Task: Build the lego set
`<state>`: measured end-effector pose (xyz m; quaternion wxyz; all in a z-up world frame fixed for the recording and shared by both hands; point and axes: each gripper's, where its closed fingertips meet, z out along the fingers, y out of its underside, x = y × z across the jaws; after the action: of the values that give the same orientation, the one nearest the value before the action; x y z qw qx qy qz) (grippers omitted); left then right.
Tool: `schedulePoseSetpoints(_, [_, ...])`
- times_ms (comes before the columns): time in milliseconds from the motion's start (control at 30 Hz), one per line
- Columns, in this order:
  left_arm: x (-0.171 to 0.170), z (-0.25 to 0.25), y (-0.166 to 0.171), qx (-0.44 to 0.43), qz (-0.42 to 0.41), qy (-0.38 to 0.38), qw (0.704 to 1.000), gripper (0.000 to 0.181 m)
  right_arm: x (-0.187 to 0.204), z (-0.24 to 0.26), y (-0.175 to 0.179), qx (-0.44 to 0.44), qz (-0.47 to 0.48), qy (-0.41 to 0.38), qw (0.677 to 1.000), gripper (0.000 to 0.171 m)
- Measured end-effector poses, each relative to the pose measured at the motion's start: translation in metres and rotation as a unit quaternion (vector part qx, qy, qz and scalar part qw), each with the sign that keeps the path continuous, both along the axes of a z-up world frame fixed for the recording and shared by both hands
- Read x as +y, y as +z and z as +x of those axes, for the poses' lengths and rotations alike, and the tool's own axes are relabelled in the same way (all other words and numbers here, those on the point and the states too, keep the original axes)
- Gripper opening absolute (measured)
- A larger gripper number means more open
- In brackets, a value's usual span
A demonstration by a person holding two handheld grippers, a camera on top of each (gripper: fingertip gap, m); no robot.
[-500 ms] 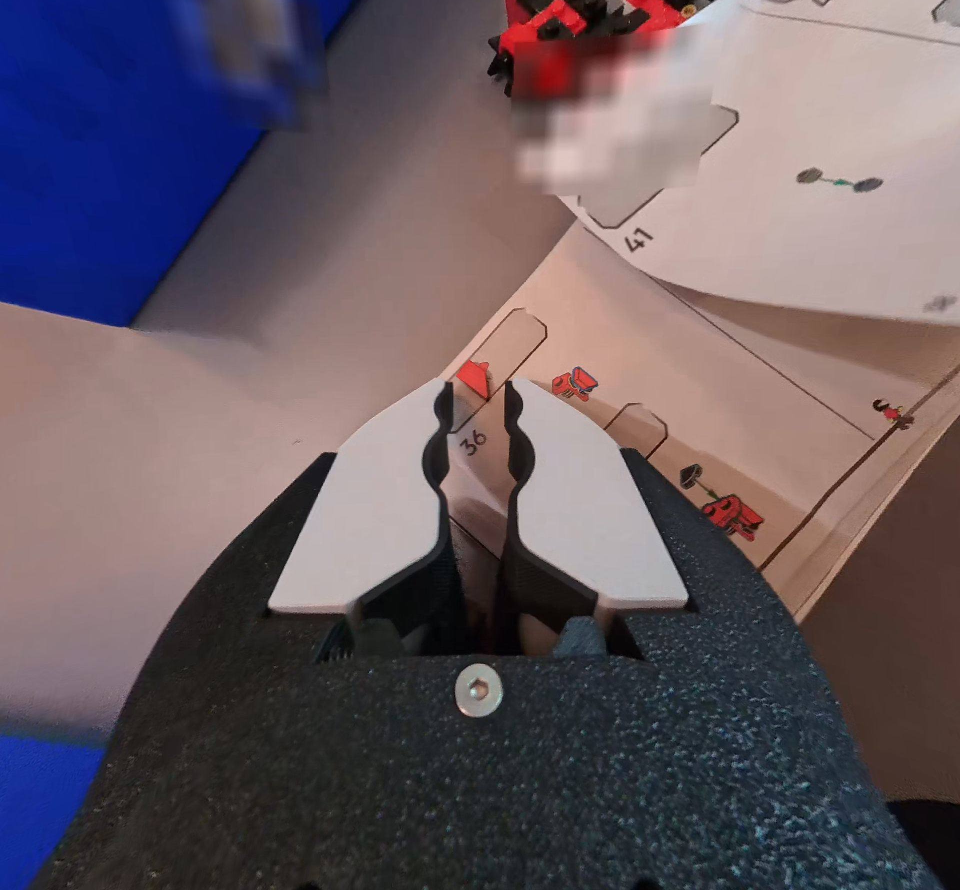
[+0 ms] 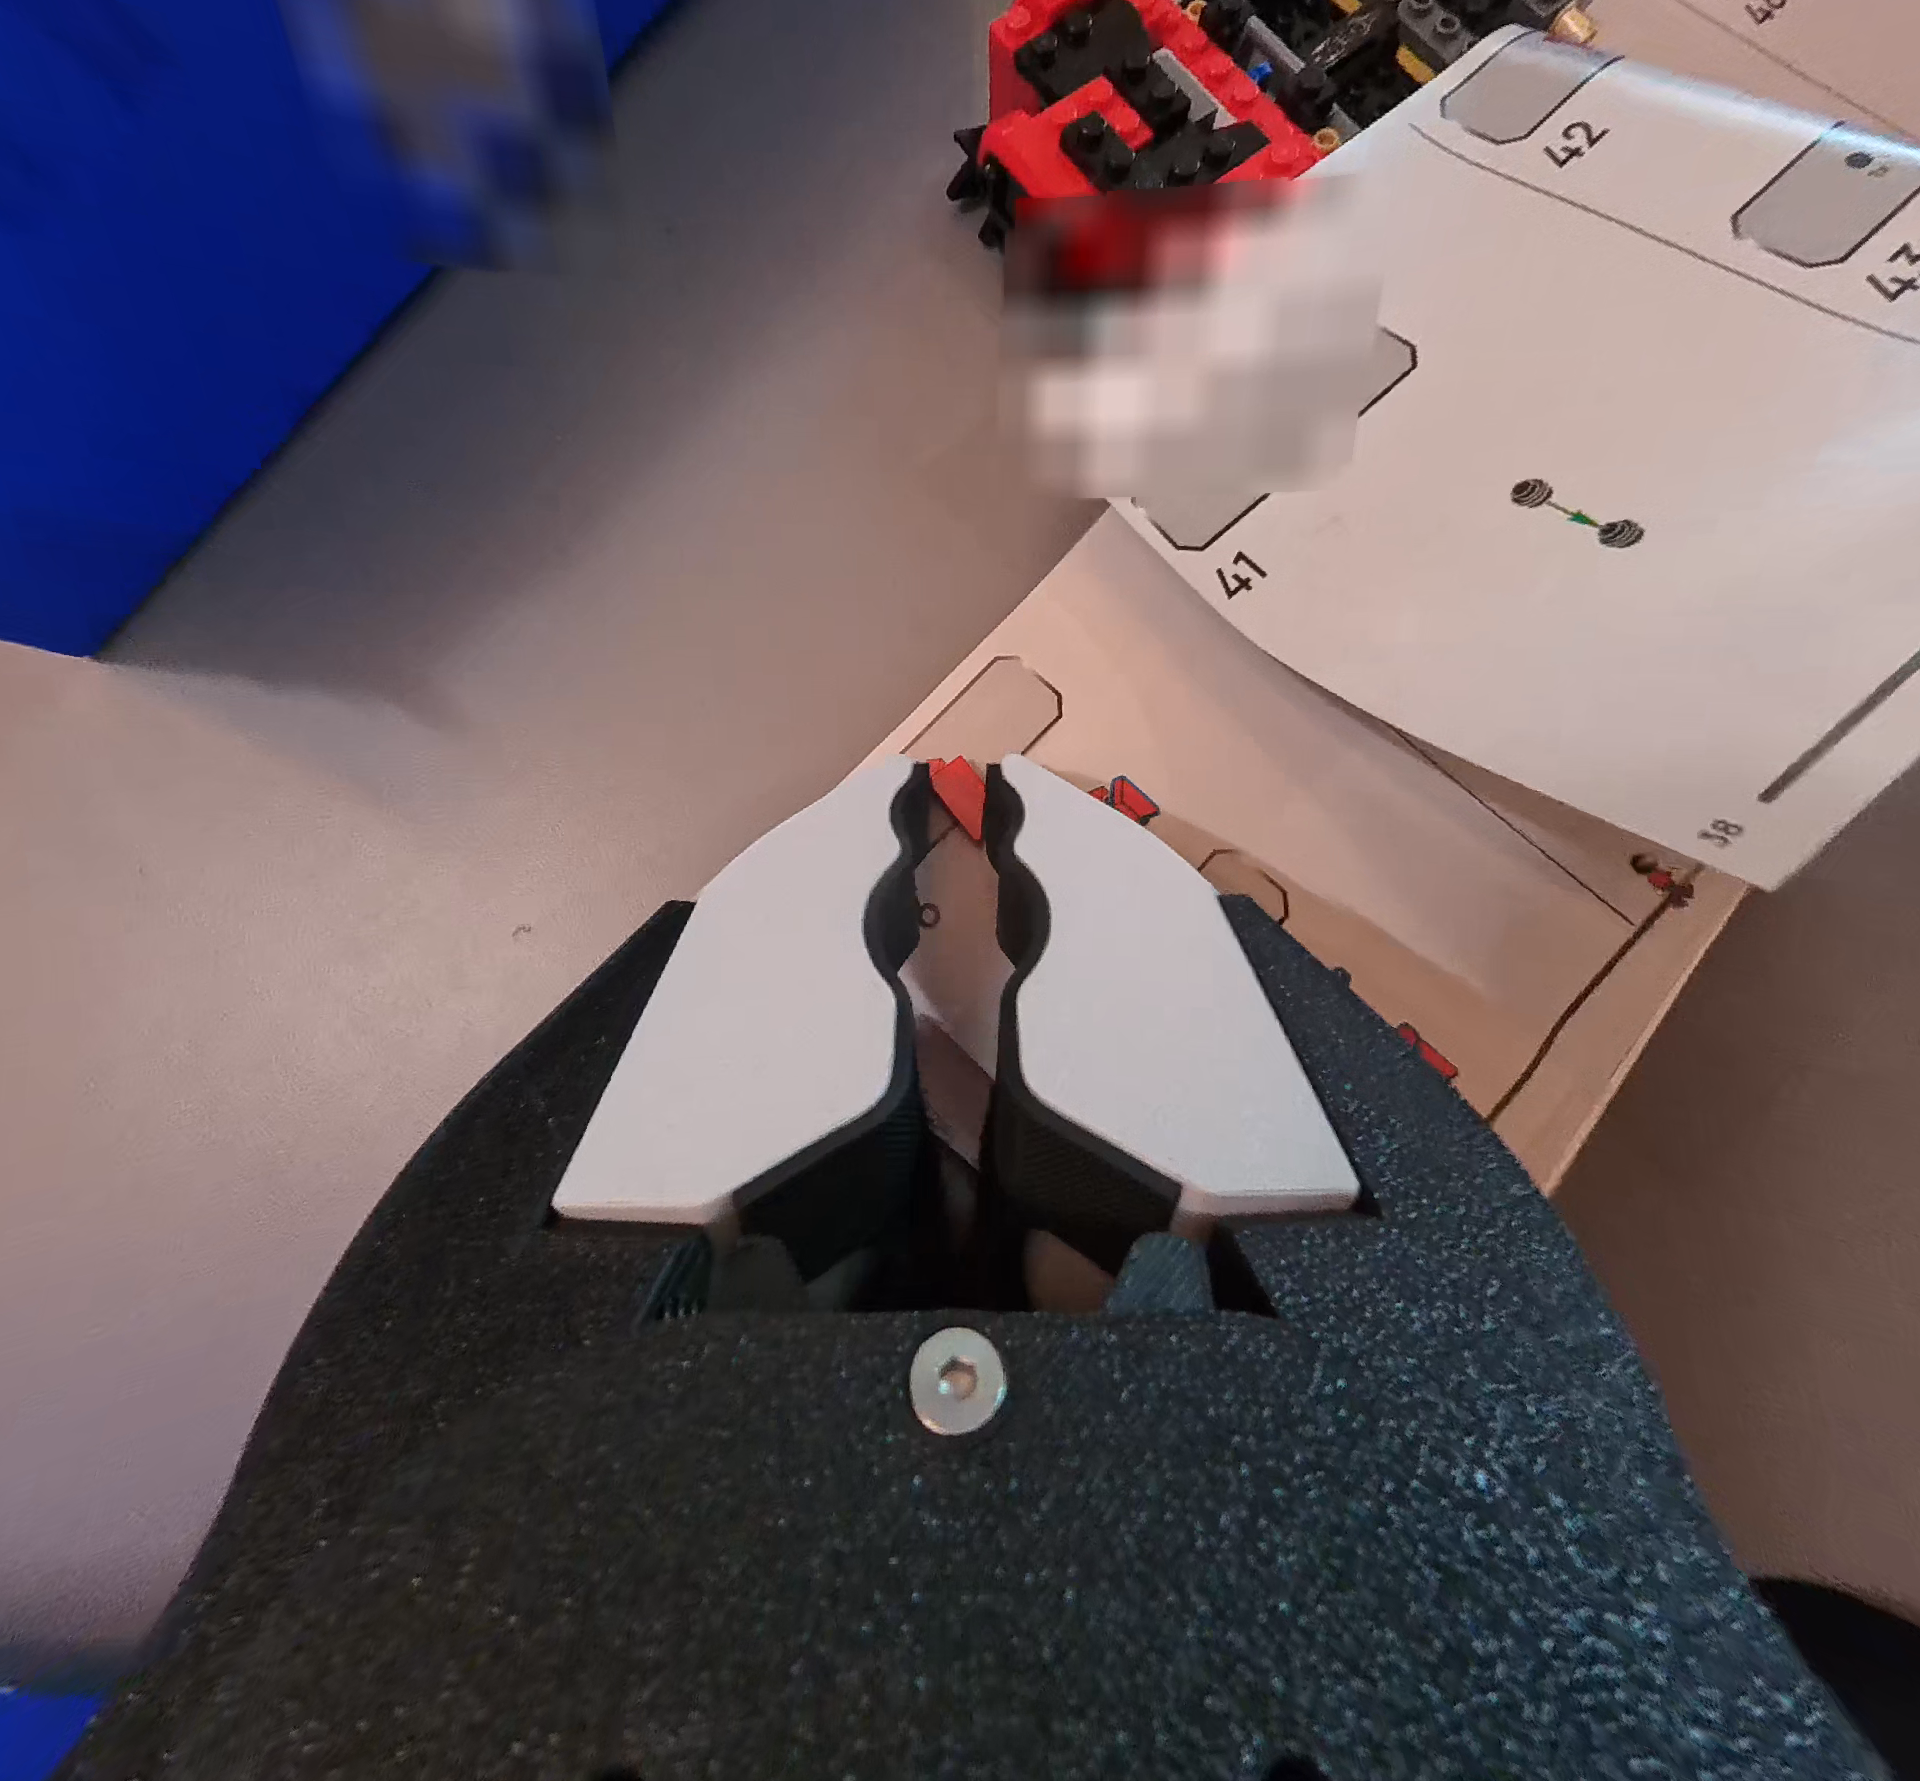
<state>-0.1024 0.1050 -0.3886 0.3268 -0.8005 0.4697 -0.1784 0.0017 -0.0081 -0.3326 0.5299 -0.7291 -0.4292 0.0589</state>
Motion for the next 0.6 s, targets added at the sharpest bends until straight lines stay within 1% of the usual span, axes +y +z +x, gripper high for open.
schedulePoseSetpoints(33, [-0.001,-0.001,0.005,-0.009,0.004,0.000,1.000,0.009,0.000,0.000,0.000,0.000,0.000,-0.001,1.000,0.000])
schedulePoseSetpoints(100, [-0.003,-0.004,0.027,-0.039,0.021,0.003,0.999,0.010,0.000,0.000,0.001,0.001,0.001,-0.001,1.000,0.000])
schedulePoseSetpoints(167, [-0.006,-0.014,0.063,-0.069,0.057,0.012,0.996,0.010,0.000,-0.001,0.002,0.001,0.002,0.000,1.000,0.000])
schedulePoseSetpoints(233, [-0.009,-0.039,0.103,-0.088,0.106,0.037,0.990,0.010,0.000,-0.003,0.005,0.003,0.005,0.003,1.000,0.000])
schedulePoseSetpoints(267, [-0.008,-0.059,0.121,-0.085,0.136,0.064,0.985,0.010,-0.001,-0.005,0.006,0.006,0.006,0.005,1.000,0.001])
schedulePoseSetpoints(333, [0.000,-0.115,0.145,-0.045,0.199,0.143,0.968,0.010,-0.002,-0.011,0.009,0.014,0.009,0.014,1.000,0.000])
schedulePoseSetpoints(367, [0.004,-0.145,0.148,-0.018,0.211,0.182,0.960,0.010,-0.003,-0.015,0.010,0.017,0.010,0.021,1.000,0.001])
schedulePoseSetpoints(433, [0.007,-0.191,0.134,0.027,0.178,0.223,0.958,0.012,-0.004,-0.024,0.008,0.017,0.005,0.034,0.999,0.001])
schedulePoseSetpoints(500, [0.010,-0.221,0.115,0.050,0.136,0.248,0.958,0.052,-0.003,-0.034,0.002,0.006,-0.006,0.047,0.999,0.000])
schedulePoseSetpoints(567, [0.013,-0.238,0.111,0.050,0.139,0.275,0.950,0.077,-0.002,-0.047,-0.008,-0.008,-0.018,0.059,0.998,0.001])
schedulePoseSetpoints(600, [0.013,-0.242,0.114,0.043,0.149,0.284,0.946,0.081,-0.002,-0.054,-0.013,-0.017,-0.027,0.067,0.997,0.001])
